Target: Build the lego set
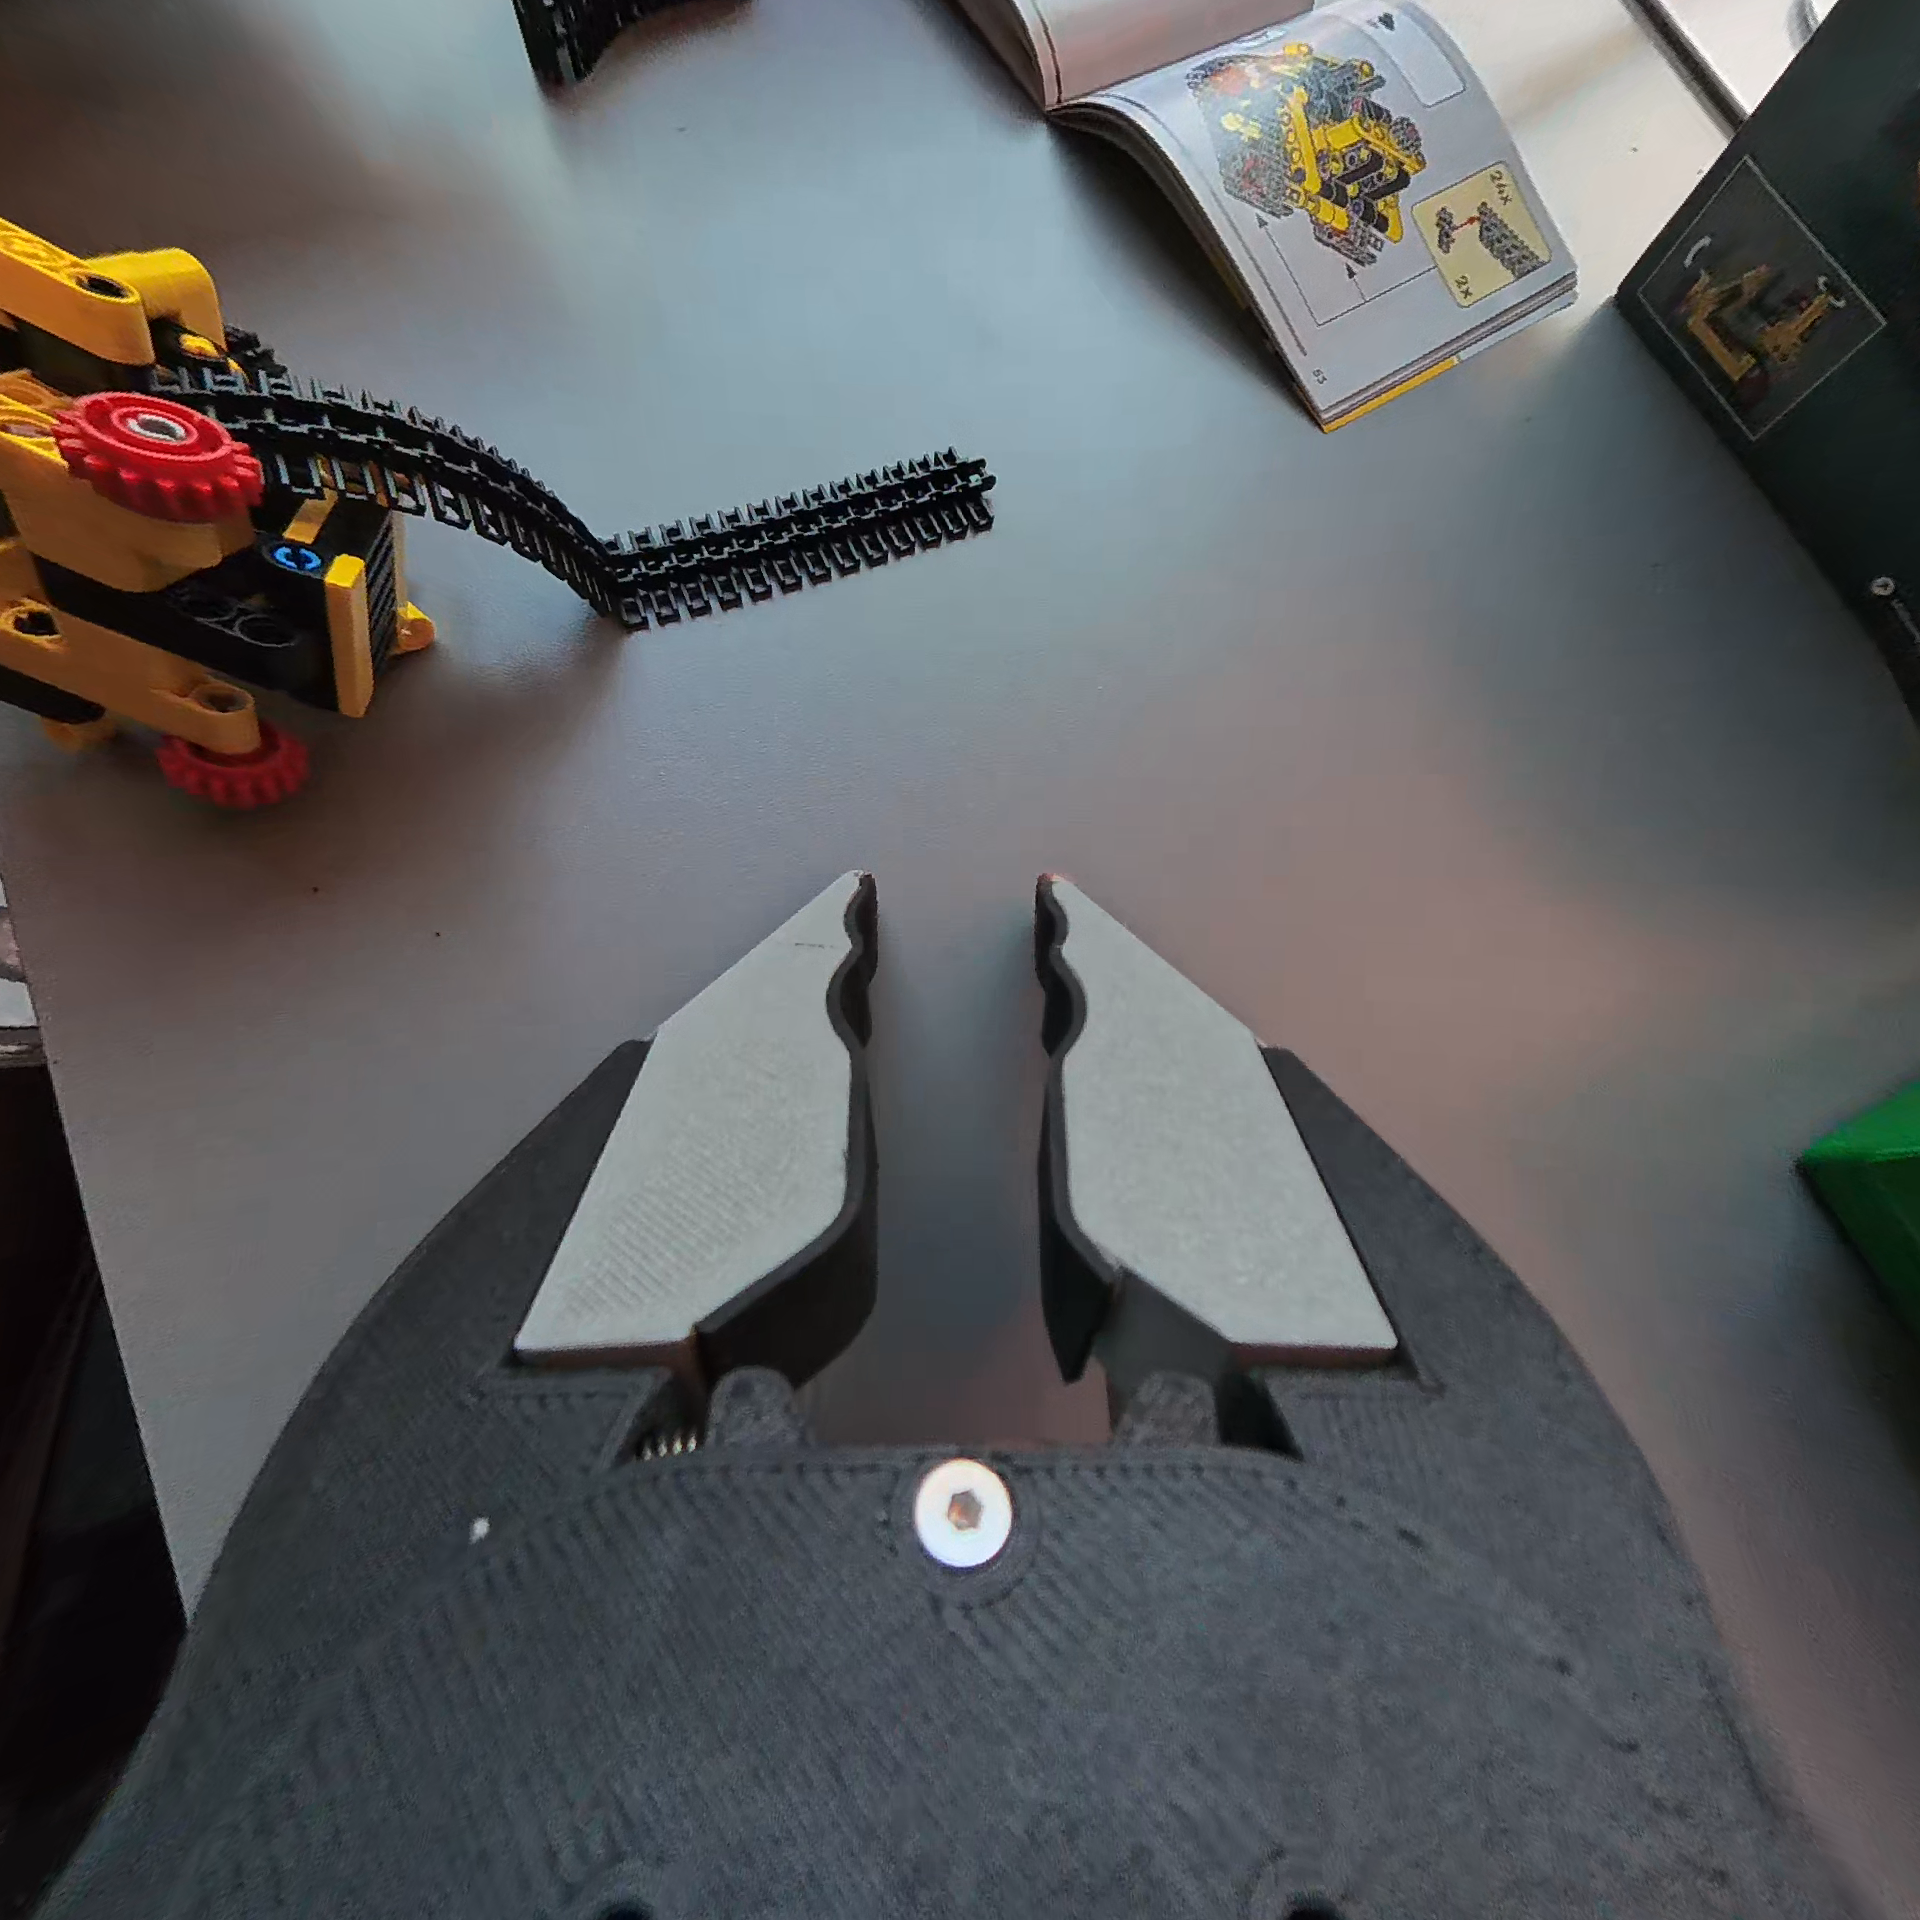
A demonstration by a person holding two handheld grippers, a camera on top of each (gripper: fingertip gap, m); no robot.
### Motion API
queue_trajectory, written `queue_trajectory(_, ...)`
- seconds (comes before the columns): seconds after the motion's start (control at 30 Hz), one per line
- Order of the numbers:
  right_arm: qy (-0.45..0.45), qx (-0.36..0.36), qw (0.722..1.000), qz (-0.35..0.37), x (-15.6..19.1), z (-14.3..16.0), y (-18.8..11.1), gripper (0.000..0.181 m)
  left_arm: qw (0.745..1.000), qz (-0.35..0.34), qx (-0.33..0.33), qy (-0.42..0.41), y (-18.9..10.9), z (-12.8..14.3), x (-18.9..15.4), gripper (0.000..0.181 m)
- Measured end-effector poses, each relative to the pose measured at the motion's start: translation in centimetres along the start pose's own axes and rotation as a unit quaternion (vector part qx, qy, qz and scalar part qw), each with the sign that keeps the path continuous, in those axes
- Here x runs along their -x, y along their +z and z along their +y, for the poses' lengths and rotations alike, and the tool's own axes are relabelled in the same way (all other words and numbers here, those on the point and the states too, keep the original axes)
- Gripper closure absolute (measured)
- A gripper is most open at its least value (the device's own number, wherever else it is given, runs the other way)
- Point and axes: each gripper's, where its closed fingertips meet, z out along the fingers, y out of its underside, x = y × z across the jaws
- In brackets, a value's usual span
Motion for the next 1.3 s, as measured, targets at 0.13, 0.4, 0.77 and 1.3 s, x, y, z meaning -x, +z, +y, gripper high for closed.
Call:
queue_trajectory(0.13,-0.005,0.002,1.0,0.003,0.04,0.04,0.05,0.154,1.0,0.0,-0.003,-0.002,-0.06,-0.04,0.06,0.181)
queue_trajectory(0.4,-0.005,0.002,1.0,0.004,0.02,0.04,0.05,0.154,1.0,0.001,-0.003,-0.001,-0.09,-0.05,0.01,0.181)
queue_trajectory(0.77,-0.005,0.002,1.0,0.003,0.04,0.04,0.04,0.154,1.0,0.004,-0.006,-0.002,-0.14,-0.12,-0.06,0.181)
queue_trajectory(1.3,-0.006,0.002,1.0,0.003,0.06,0.04,0.04,0.155,1.0,0.0,0.0,0.015,-0.03,-0.05,-0.33,0.181)
